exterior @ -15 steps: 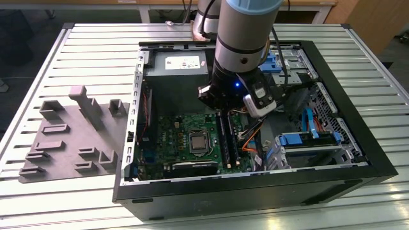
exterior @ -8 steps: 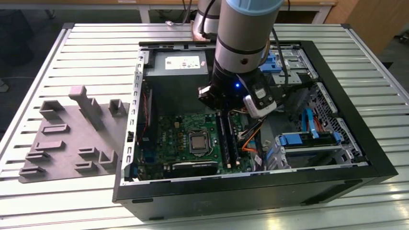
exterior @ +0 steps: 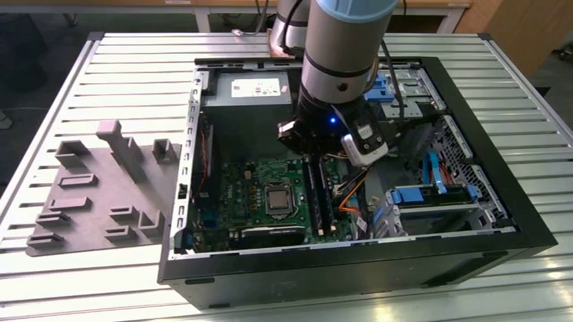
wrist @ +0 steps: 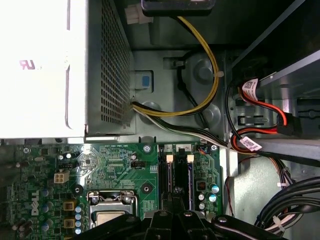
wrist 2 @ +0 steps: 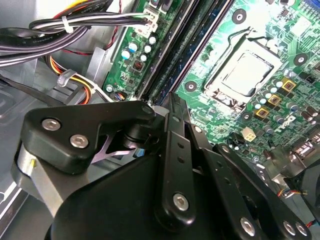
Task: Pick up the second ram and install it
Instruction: 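Press down the second ram until it locks into place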
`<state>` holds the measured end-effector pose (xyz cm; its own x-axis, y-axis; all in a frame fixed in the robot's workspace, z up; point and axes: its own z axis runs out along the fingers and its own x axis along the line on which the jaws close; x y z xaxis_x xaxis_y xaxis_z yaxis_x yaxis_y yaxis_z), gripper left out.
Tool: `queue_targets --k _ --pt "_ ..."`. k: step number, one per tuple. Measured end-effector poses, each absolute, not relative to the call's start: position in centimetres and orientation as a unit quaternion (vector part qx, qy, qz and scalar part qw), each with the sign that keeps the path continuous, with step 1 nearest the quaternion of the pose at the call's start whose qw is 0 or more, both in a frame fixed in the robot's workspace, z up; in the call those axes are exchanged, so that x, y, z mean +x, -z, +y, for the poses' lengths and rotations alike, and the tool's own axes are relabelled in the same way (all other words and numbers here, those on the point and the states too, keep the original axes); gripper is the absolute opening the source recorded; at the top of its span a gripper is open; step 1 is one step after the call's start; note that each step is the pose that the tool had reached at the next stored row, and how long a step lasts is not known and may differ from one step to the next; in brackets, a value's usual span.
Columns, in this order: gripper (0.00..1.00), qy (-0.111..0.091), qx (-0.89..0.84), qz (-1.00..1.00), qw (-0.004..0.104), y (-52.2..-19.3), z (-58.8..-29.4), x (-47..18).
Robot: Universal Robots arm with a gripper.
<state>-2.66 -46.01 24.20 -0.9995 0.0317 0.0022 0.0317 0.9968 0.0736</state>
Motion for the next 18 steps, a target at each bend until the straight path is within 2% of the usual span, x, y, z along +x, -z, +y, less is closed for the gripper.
queue_targets --k 18 --pt "0.11 0.037 -0.016 -0.999 0.0 -24.2 -46.65 -2.65"
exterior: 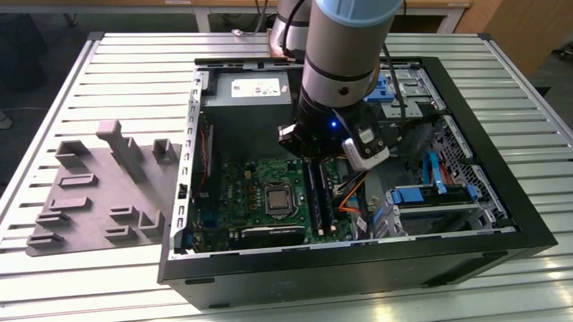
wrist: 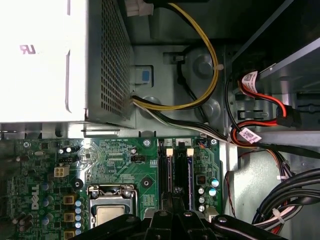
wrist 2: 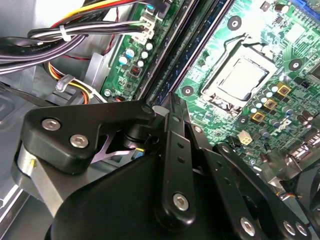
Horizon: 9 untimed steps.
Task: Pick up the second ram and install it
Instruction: 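Press down the second ram until it locks into place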
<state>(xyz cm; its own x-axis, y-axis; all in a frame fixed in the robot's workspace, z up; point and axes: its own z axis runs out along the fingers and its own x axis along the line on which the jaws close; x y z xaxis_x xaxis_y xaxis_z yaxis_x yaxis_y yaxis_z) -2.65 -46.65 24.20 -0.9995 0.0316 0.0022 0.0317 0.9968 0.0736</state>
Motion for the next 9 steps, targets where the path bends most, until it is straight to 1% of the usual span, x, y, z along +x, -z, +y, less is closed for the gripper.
queue_targets --k 9 --pt "0.11 0.037 -0.016 -0.999 0.001 -24.2 -47.0 -2.66"
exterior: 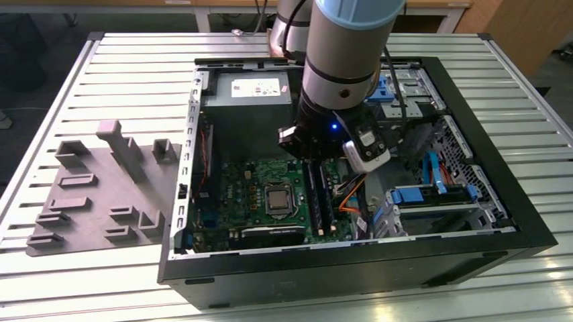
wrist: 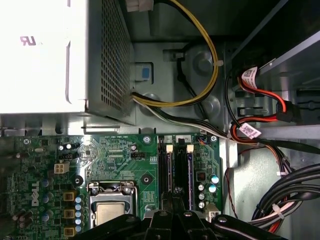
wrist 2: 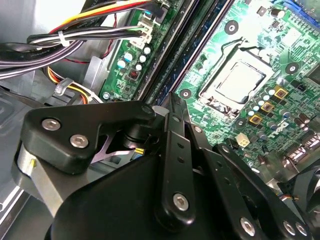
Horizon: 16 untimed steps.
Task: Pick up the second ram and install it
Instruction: 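Press down the second ram until it locks into place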
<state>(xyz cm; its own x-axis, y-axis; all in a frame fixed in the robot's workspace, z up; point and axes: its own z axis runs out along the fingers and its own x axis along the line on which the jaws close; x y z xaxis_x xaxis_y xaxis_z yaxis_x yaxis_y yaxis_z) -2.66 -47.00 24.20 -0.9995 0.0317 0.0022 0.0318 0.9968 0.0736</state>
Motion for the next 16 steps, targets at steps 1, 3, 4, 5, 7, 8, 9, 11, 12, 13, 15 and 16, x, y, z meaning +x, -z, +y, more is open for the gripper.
queue_targets --k 1,3,4,5,7,8,9,11,12,13,15,16 --pt "0.11 0.037 -0.016 -0.999 0.001 -24.2 -47.04 -2.66" --pt "0.11 0.037 -0.016 -0.999 0.0 -24.2 -47.12 -2.66" --pt "0.11 0.037 -0.016 -0.999 0.001 -24.2 -47.15 -2.66" --pt "0.11 0.037 -0.016 -0.999 0.0 -24.2 -47.19 -2.66" --pt "0.11 0.037 -0.016 -0.999 0.0 -24.2 -47.27 -2.66" --pt "0.11 0.037 -0.016 -0.999 0.0 -24.2 -47.3 -2.66" --pt "0.11 0.037 -0.016 -0.999 0.001 -24.2 -47.34 -2.66" --pt "0.11 0.037 -0.016 -0.999 0.0 -24.2 -47.4 -2.66" --pt "0.11 0.037 -0.016 -0.999 0.0 -24.2 -47.44 -2.65" --pt "0.11 0.037 -0.016 -0.999 0.001 -24.2 -47.48 -2.66" --pt "0.11 0.037 -0.016 -0.999 0.0 -24.2 -47.56 -2.65" --pt "0.11 0.037 -0.016 -0.999 0.0 -24.2 -47.59 -2.66"
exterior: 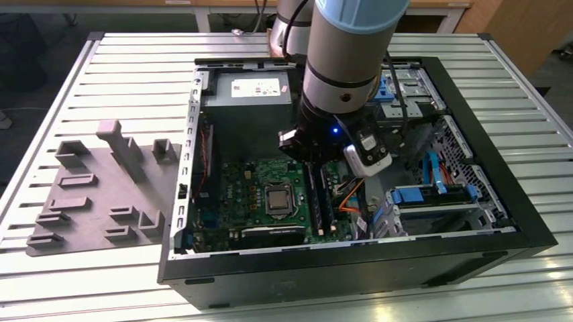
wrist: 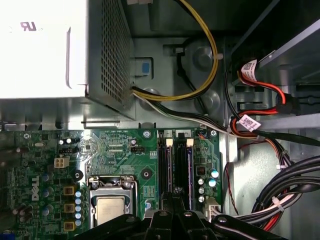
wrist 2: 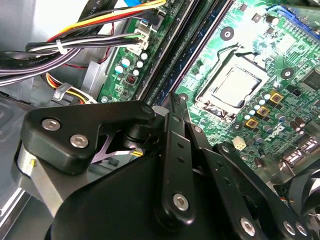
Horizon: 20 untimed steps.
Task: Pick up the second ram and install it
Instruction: 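Press down the second ram until it locks into place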
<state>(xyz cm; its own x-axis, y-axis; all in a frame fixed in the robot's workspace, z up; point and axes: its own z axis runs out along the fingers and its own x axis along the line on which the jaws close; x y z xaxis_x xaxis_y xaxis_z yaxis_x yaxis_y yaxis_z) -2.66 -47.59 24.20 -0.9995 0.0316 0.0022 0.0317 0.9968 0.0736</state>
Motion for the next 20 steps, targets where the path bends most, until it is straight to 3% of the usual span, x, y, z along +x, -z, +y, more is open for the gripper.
queue_targets --k 20 --pt "0.11 0.037 -0.016 -0.999 0.0 -24.2 -48.3 -2.65"
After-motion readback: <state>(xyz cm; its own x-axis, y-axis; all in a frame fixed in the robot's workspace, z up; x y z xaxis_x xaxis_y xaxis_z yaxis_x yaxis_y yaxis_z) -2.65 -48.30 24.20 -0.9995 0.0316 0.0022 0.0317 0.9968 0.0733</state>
